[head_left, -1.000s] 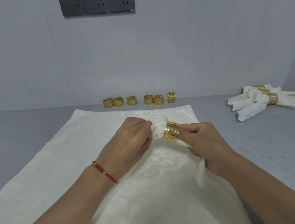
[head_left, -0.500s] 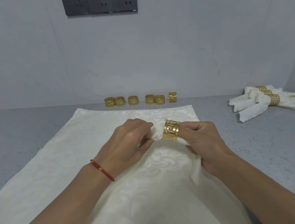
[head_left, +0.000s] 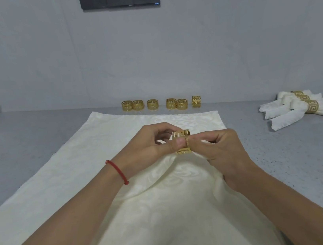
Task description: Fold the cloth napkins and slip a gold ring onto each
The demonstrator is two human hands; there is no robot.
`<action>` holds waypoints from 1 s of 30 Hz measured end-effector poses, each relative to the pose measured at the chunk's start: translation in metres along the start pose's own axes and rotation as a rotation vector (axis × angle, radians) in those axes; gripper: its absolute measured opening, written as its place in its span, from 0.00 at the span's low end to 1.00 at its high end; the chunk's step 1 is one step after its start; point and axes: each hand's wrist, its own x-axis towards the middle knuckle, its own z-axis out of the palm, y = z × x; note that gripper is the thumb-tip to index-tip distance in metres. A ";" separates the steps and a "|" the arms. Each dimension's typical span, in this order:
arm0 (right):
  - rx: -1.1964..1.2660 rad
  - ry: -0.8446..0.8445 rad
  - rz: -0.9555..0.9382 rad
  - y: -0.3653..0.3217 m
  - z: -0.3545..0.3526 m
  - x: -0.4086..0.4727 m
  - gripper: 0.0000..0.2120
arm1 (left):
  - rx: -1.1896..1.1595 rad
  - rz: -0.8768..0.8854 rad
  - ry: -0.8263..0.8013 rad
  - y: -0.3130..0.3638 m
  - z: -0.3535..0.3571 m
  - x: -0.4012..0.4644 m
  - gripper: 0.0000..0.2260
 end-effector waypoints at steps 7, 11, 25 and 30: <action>0.119 0.083 -0.019 0.007 -0.004 0.004 0.04 | -0.184 -0.069 0.051 -0.005 -0.003 0.001 0.12; 0.182 0.086 -0.026 0.008 -0.005 0.004 0.03 | -0.179 -0.089 0.048 -0.006 -0.009 0.002 0.13; -1.013 -0.089 -0.331 0.011 -0.027 0.017 0.21 | 0.101 -0.014 0.110 -0.009 -0.006 0.002 0.17; -1.025 -0.041 -0.378 0.002 -0.040 0.025 0.11 | -0.003 -0.087 0.038 0.011 -0.009 0.002 0.14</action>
